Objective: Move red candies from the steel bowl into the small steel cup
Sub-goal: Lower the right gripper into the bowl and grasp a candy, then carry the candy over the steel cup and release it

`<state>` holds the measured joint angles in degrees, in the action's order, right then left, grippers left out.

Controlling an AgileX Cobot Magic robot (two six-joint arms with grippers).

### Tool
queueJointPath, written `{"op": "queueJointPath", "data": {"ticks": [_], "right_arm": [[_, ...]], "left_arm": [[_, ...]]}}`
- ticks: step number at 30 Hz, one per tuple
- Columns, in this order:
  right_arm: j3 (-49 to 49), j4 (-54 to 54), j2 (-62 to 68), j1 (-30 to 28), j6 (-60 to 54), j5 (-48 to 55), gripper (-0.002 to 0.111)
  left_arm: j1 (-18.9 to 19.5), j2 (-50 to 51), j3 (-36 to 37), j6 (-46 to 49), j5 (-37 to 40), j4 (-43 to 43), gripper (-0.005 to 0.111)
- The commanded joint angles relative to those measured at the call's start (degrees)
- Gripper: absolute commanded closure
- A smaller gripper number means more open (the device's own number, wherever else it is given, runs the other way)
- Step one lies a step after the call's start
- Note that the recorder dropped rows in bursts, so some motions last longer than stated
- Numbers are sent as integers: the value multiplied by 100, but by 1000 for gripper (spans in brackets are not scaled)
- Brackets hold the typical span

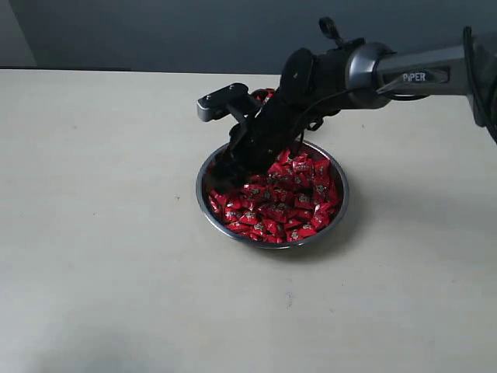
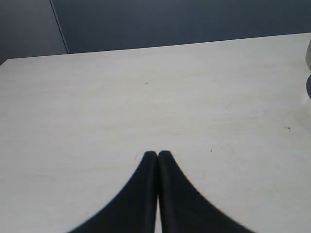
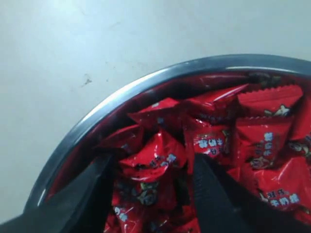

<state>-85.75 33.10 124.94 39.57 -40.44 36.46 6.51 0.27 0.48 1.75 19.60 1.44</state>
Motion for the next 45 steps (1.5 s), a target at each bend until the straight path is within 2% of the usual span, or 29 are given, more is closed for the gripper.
{"op": "queueJointPath", "data": {"ticks": [1,3,5,10,13,19,24,31,37,45], "right_arm": [[-26,68,-12,-10,-23,-39,74],[-26,68,3,-10,-23,-1,88],[-26,68,16,-10,-23,58,97],[-26,18,55,-10,-23,23,101],[-26,-87,-89,-10,-23,26,109],[-26,-458,-761,-21,18,-42,109],[-26,-1370,-963,-68,719,-1122,109],[-40,-1087,-796,-643,969,-2421,109],[-664,-783,-211,-1074,969,-2092,109],[-1453,-700,490,-1177,969,-1618,109]], "left_arm": [[-31,-27,-48,-7,-30,11,106],[-31,-27,-48,-7,-30,11,106],[-31,-27,-48,-7,-30,11,106],[-31,-27,-48,-7,-30,11,106],[-31,-27,-48,-7,-30,11,106],[-31,-27,-48,-7,-30,11,106],[-31,-27,-48,-7,-30,11,106],[-31,-27,-48,-7,-40,11,106],[-31,-27,-48,-7,-40,11,106],[-31,-27,-48,-7,-40,11,106]]}}
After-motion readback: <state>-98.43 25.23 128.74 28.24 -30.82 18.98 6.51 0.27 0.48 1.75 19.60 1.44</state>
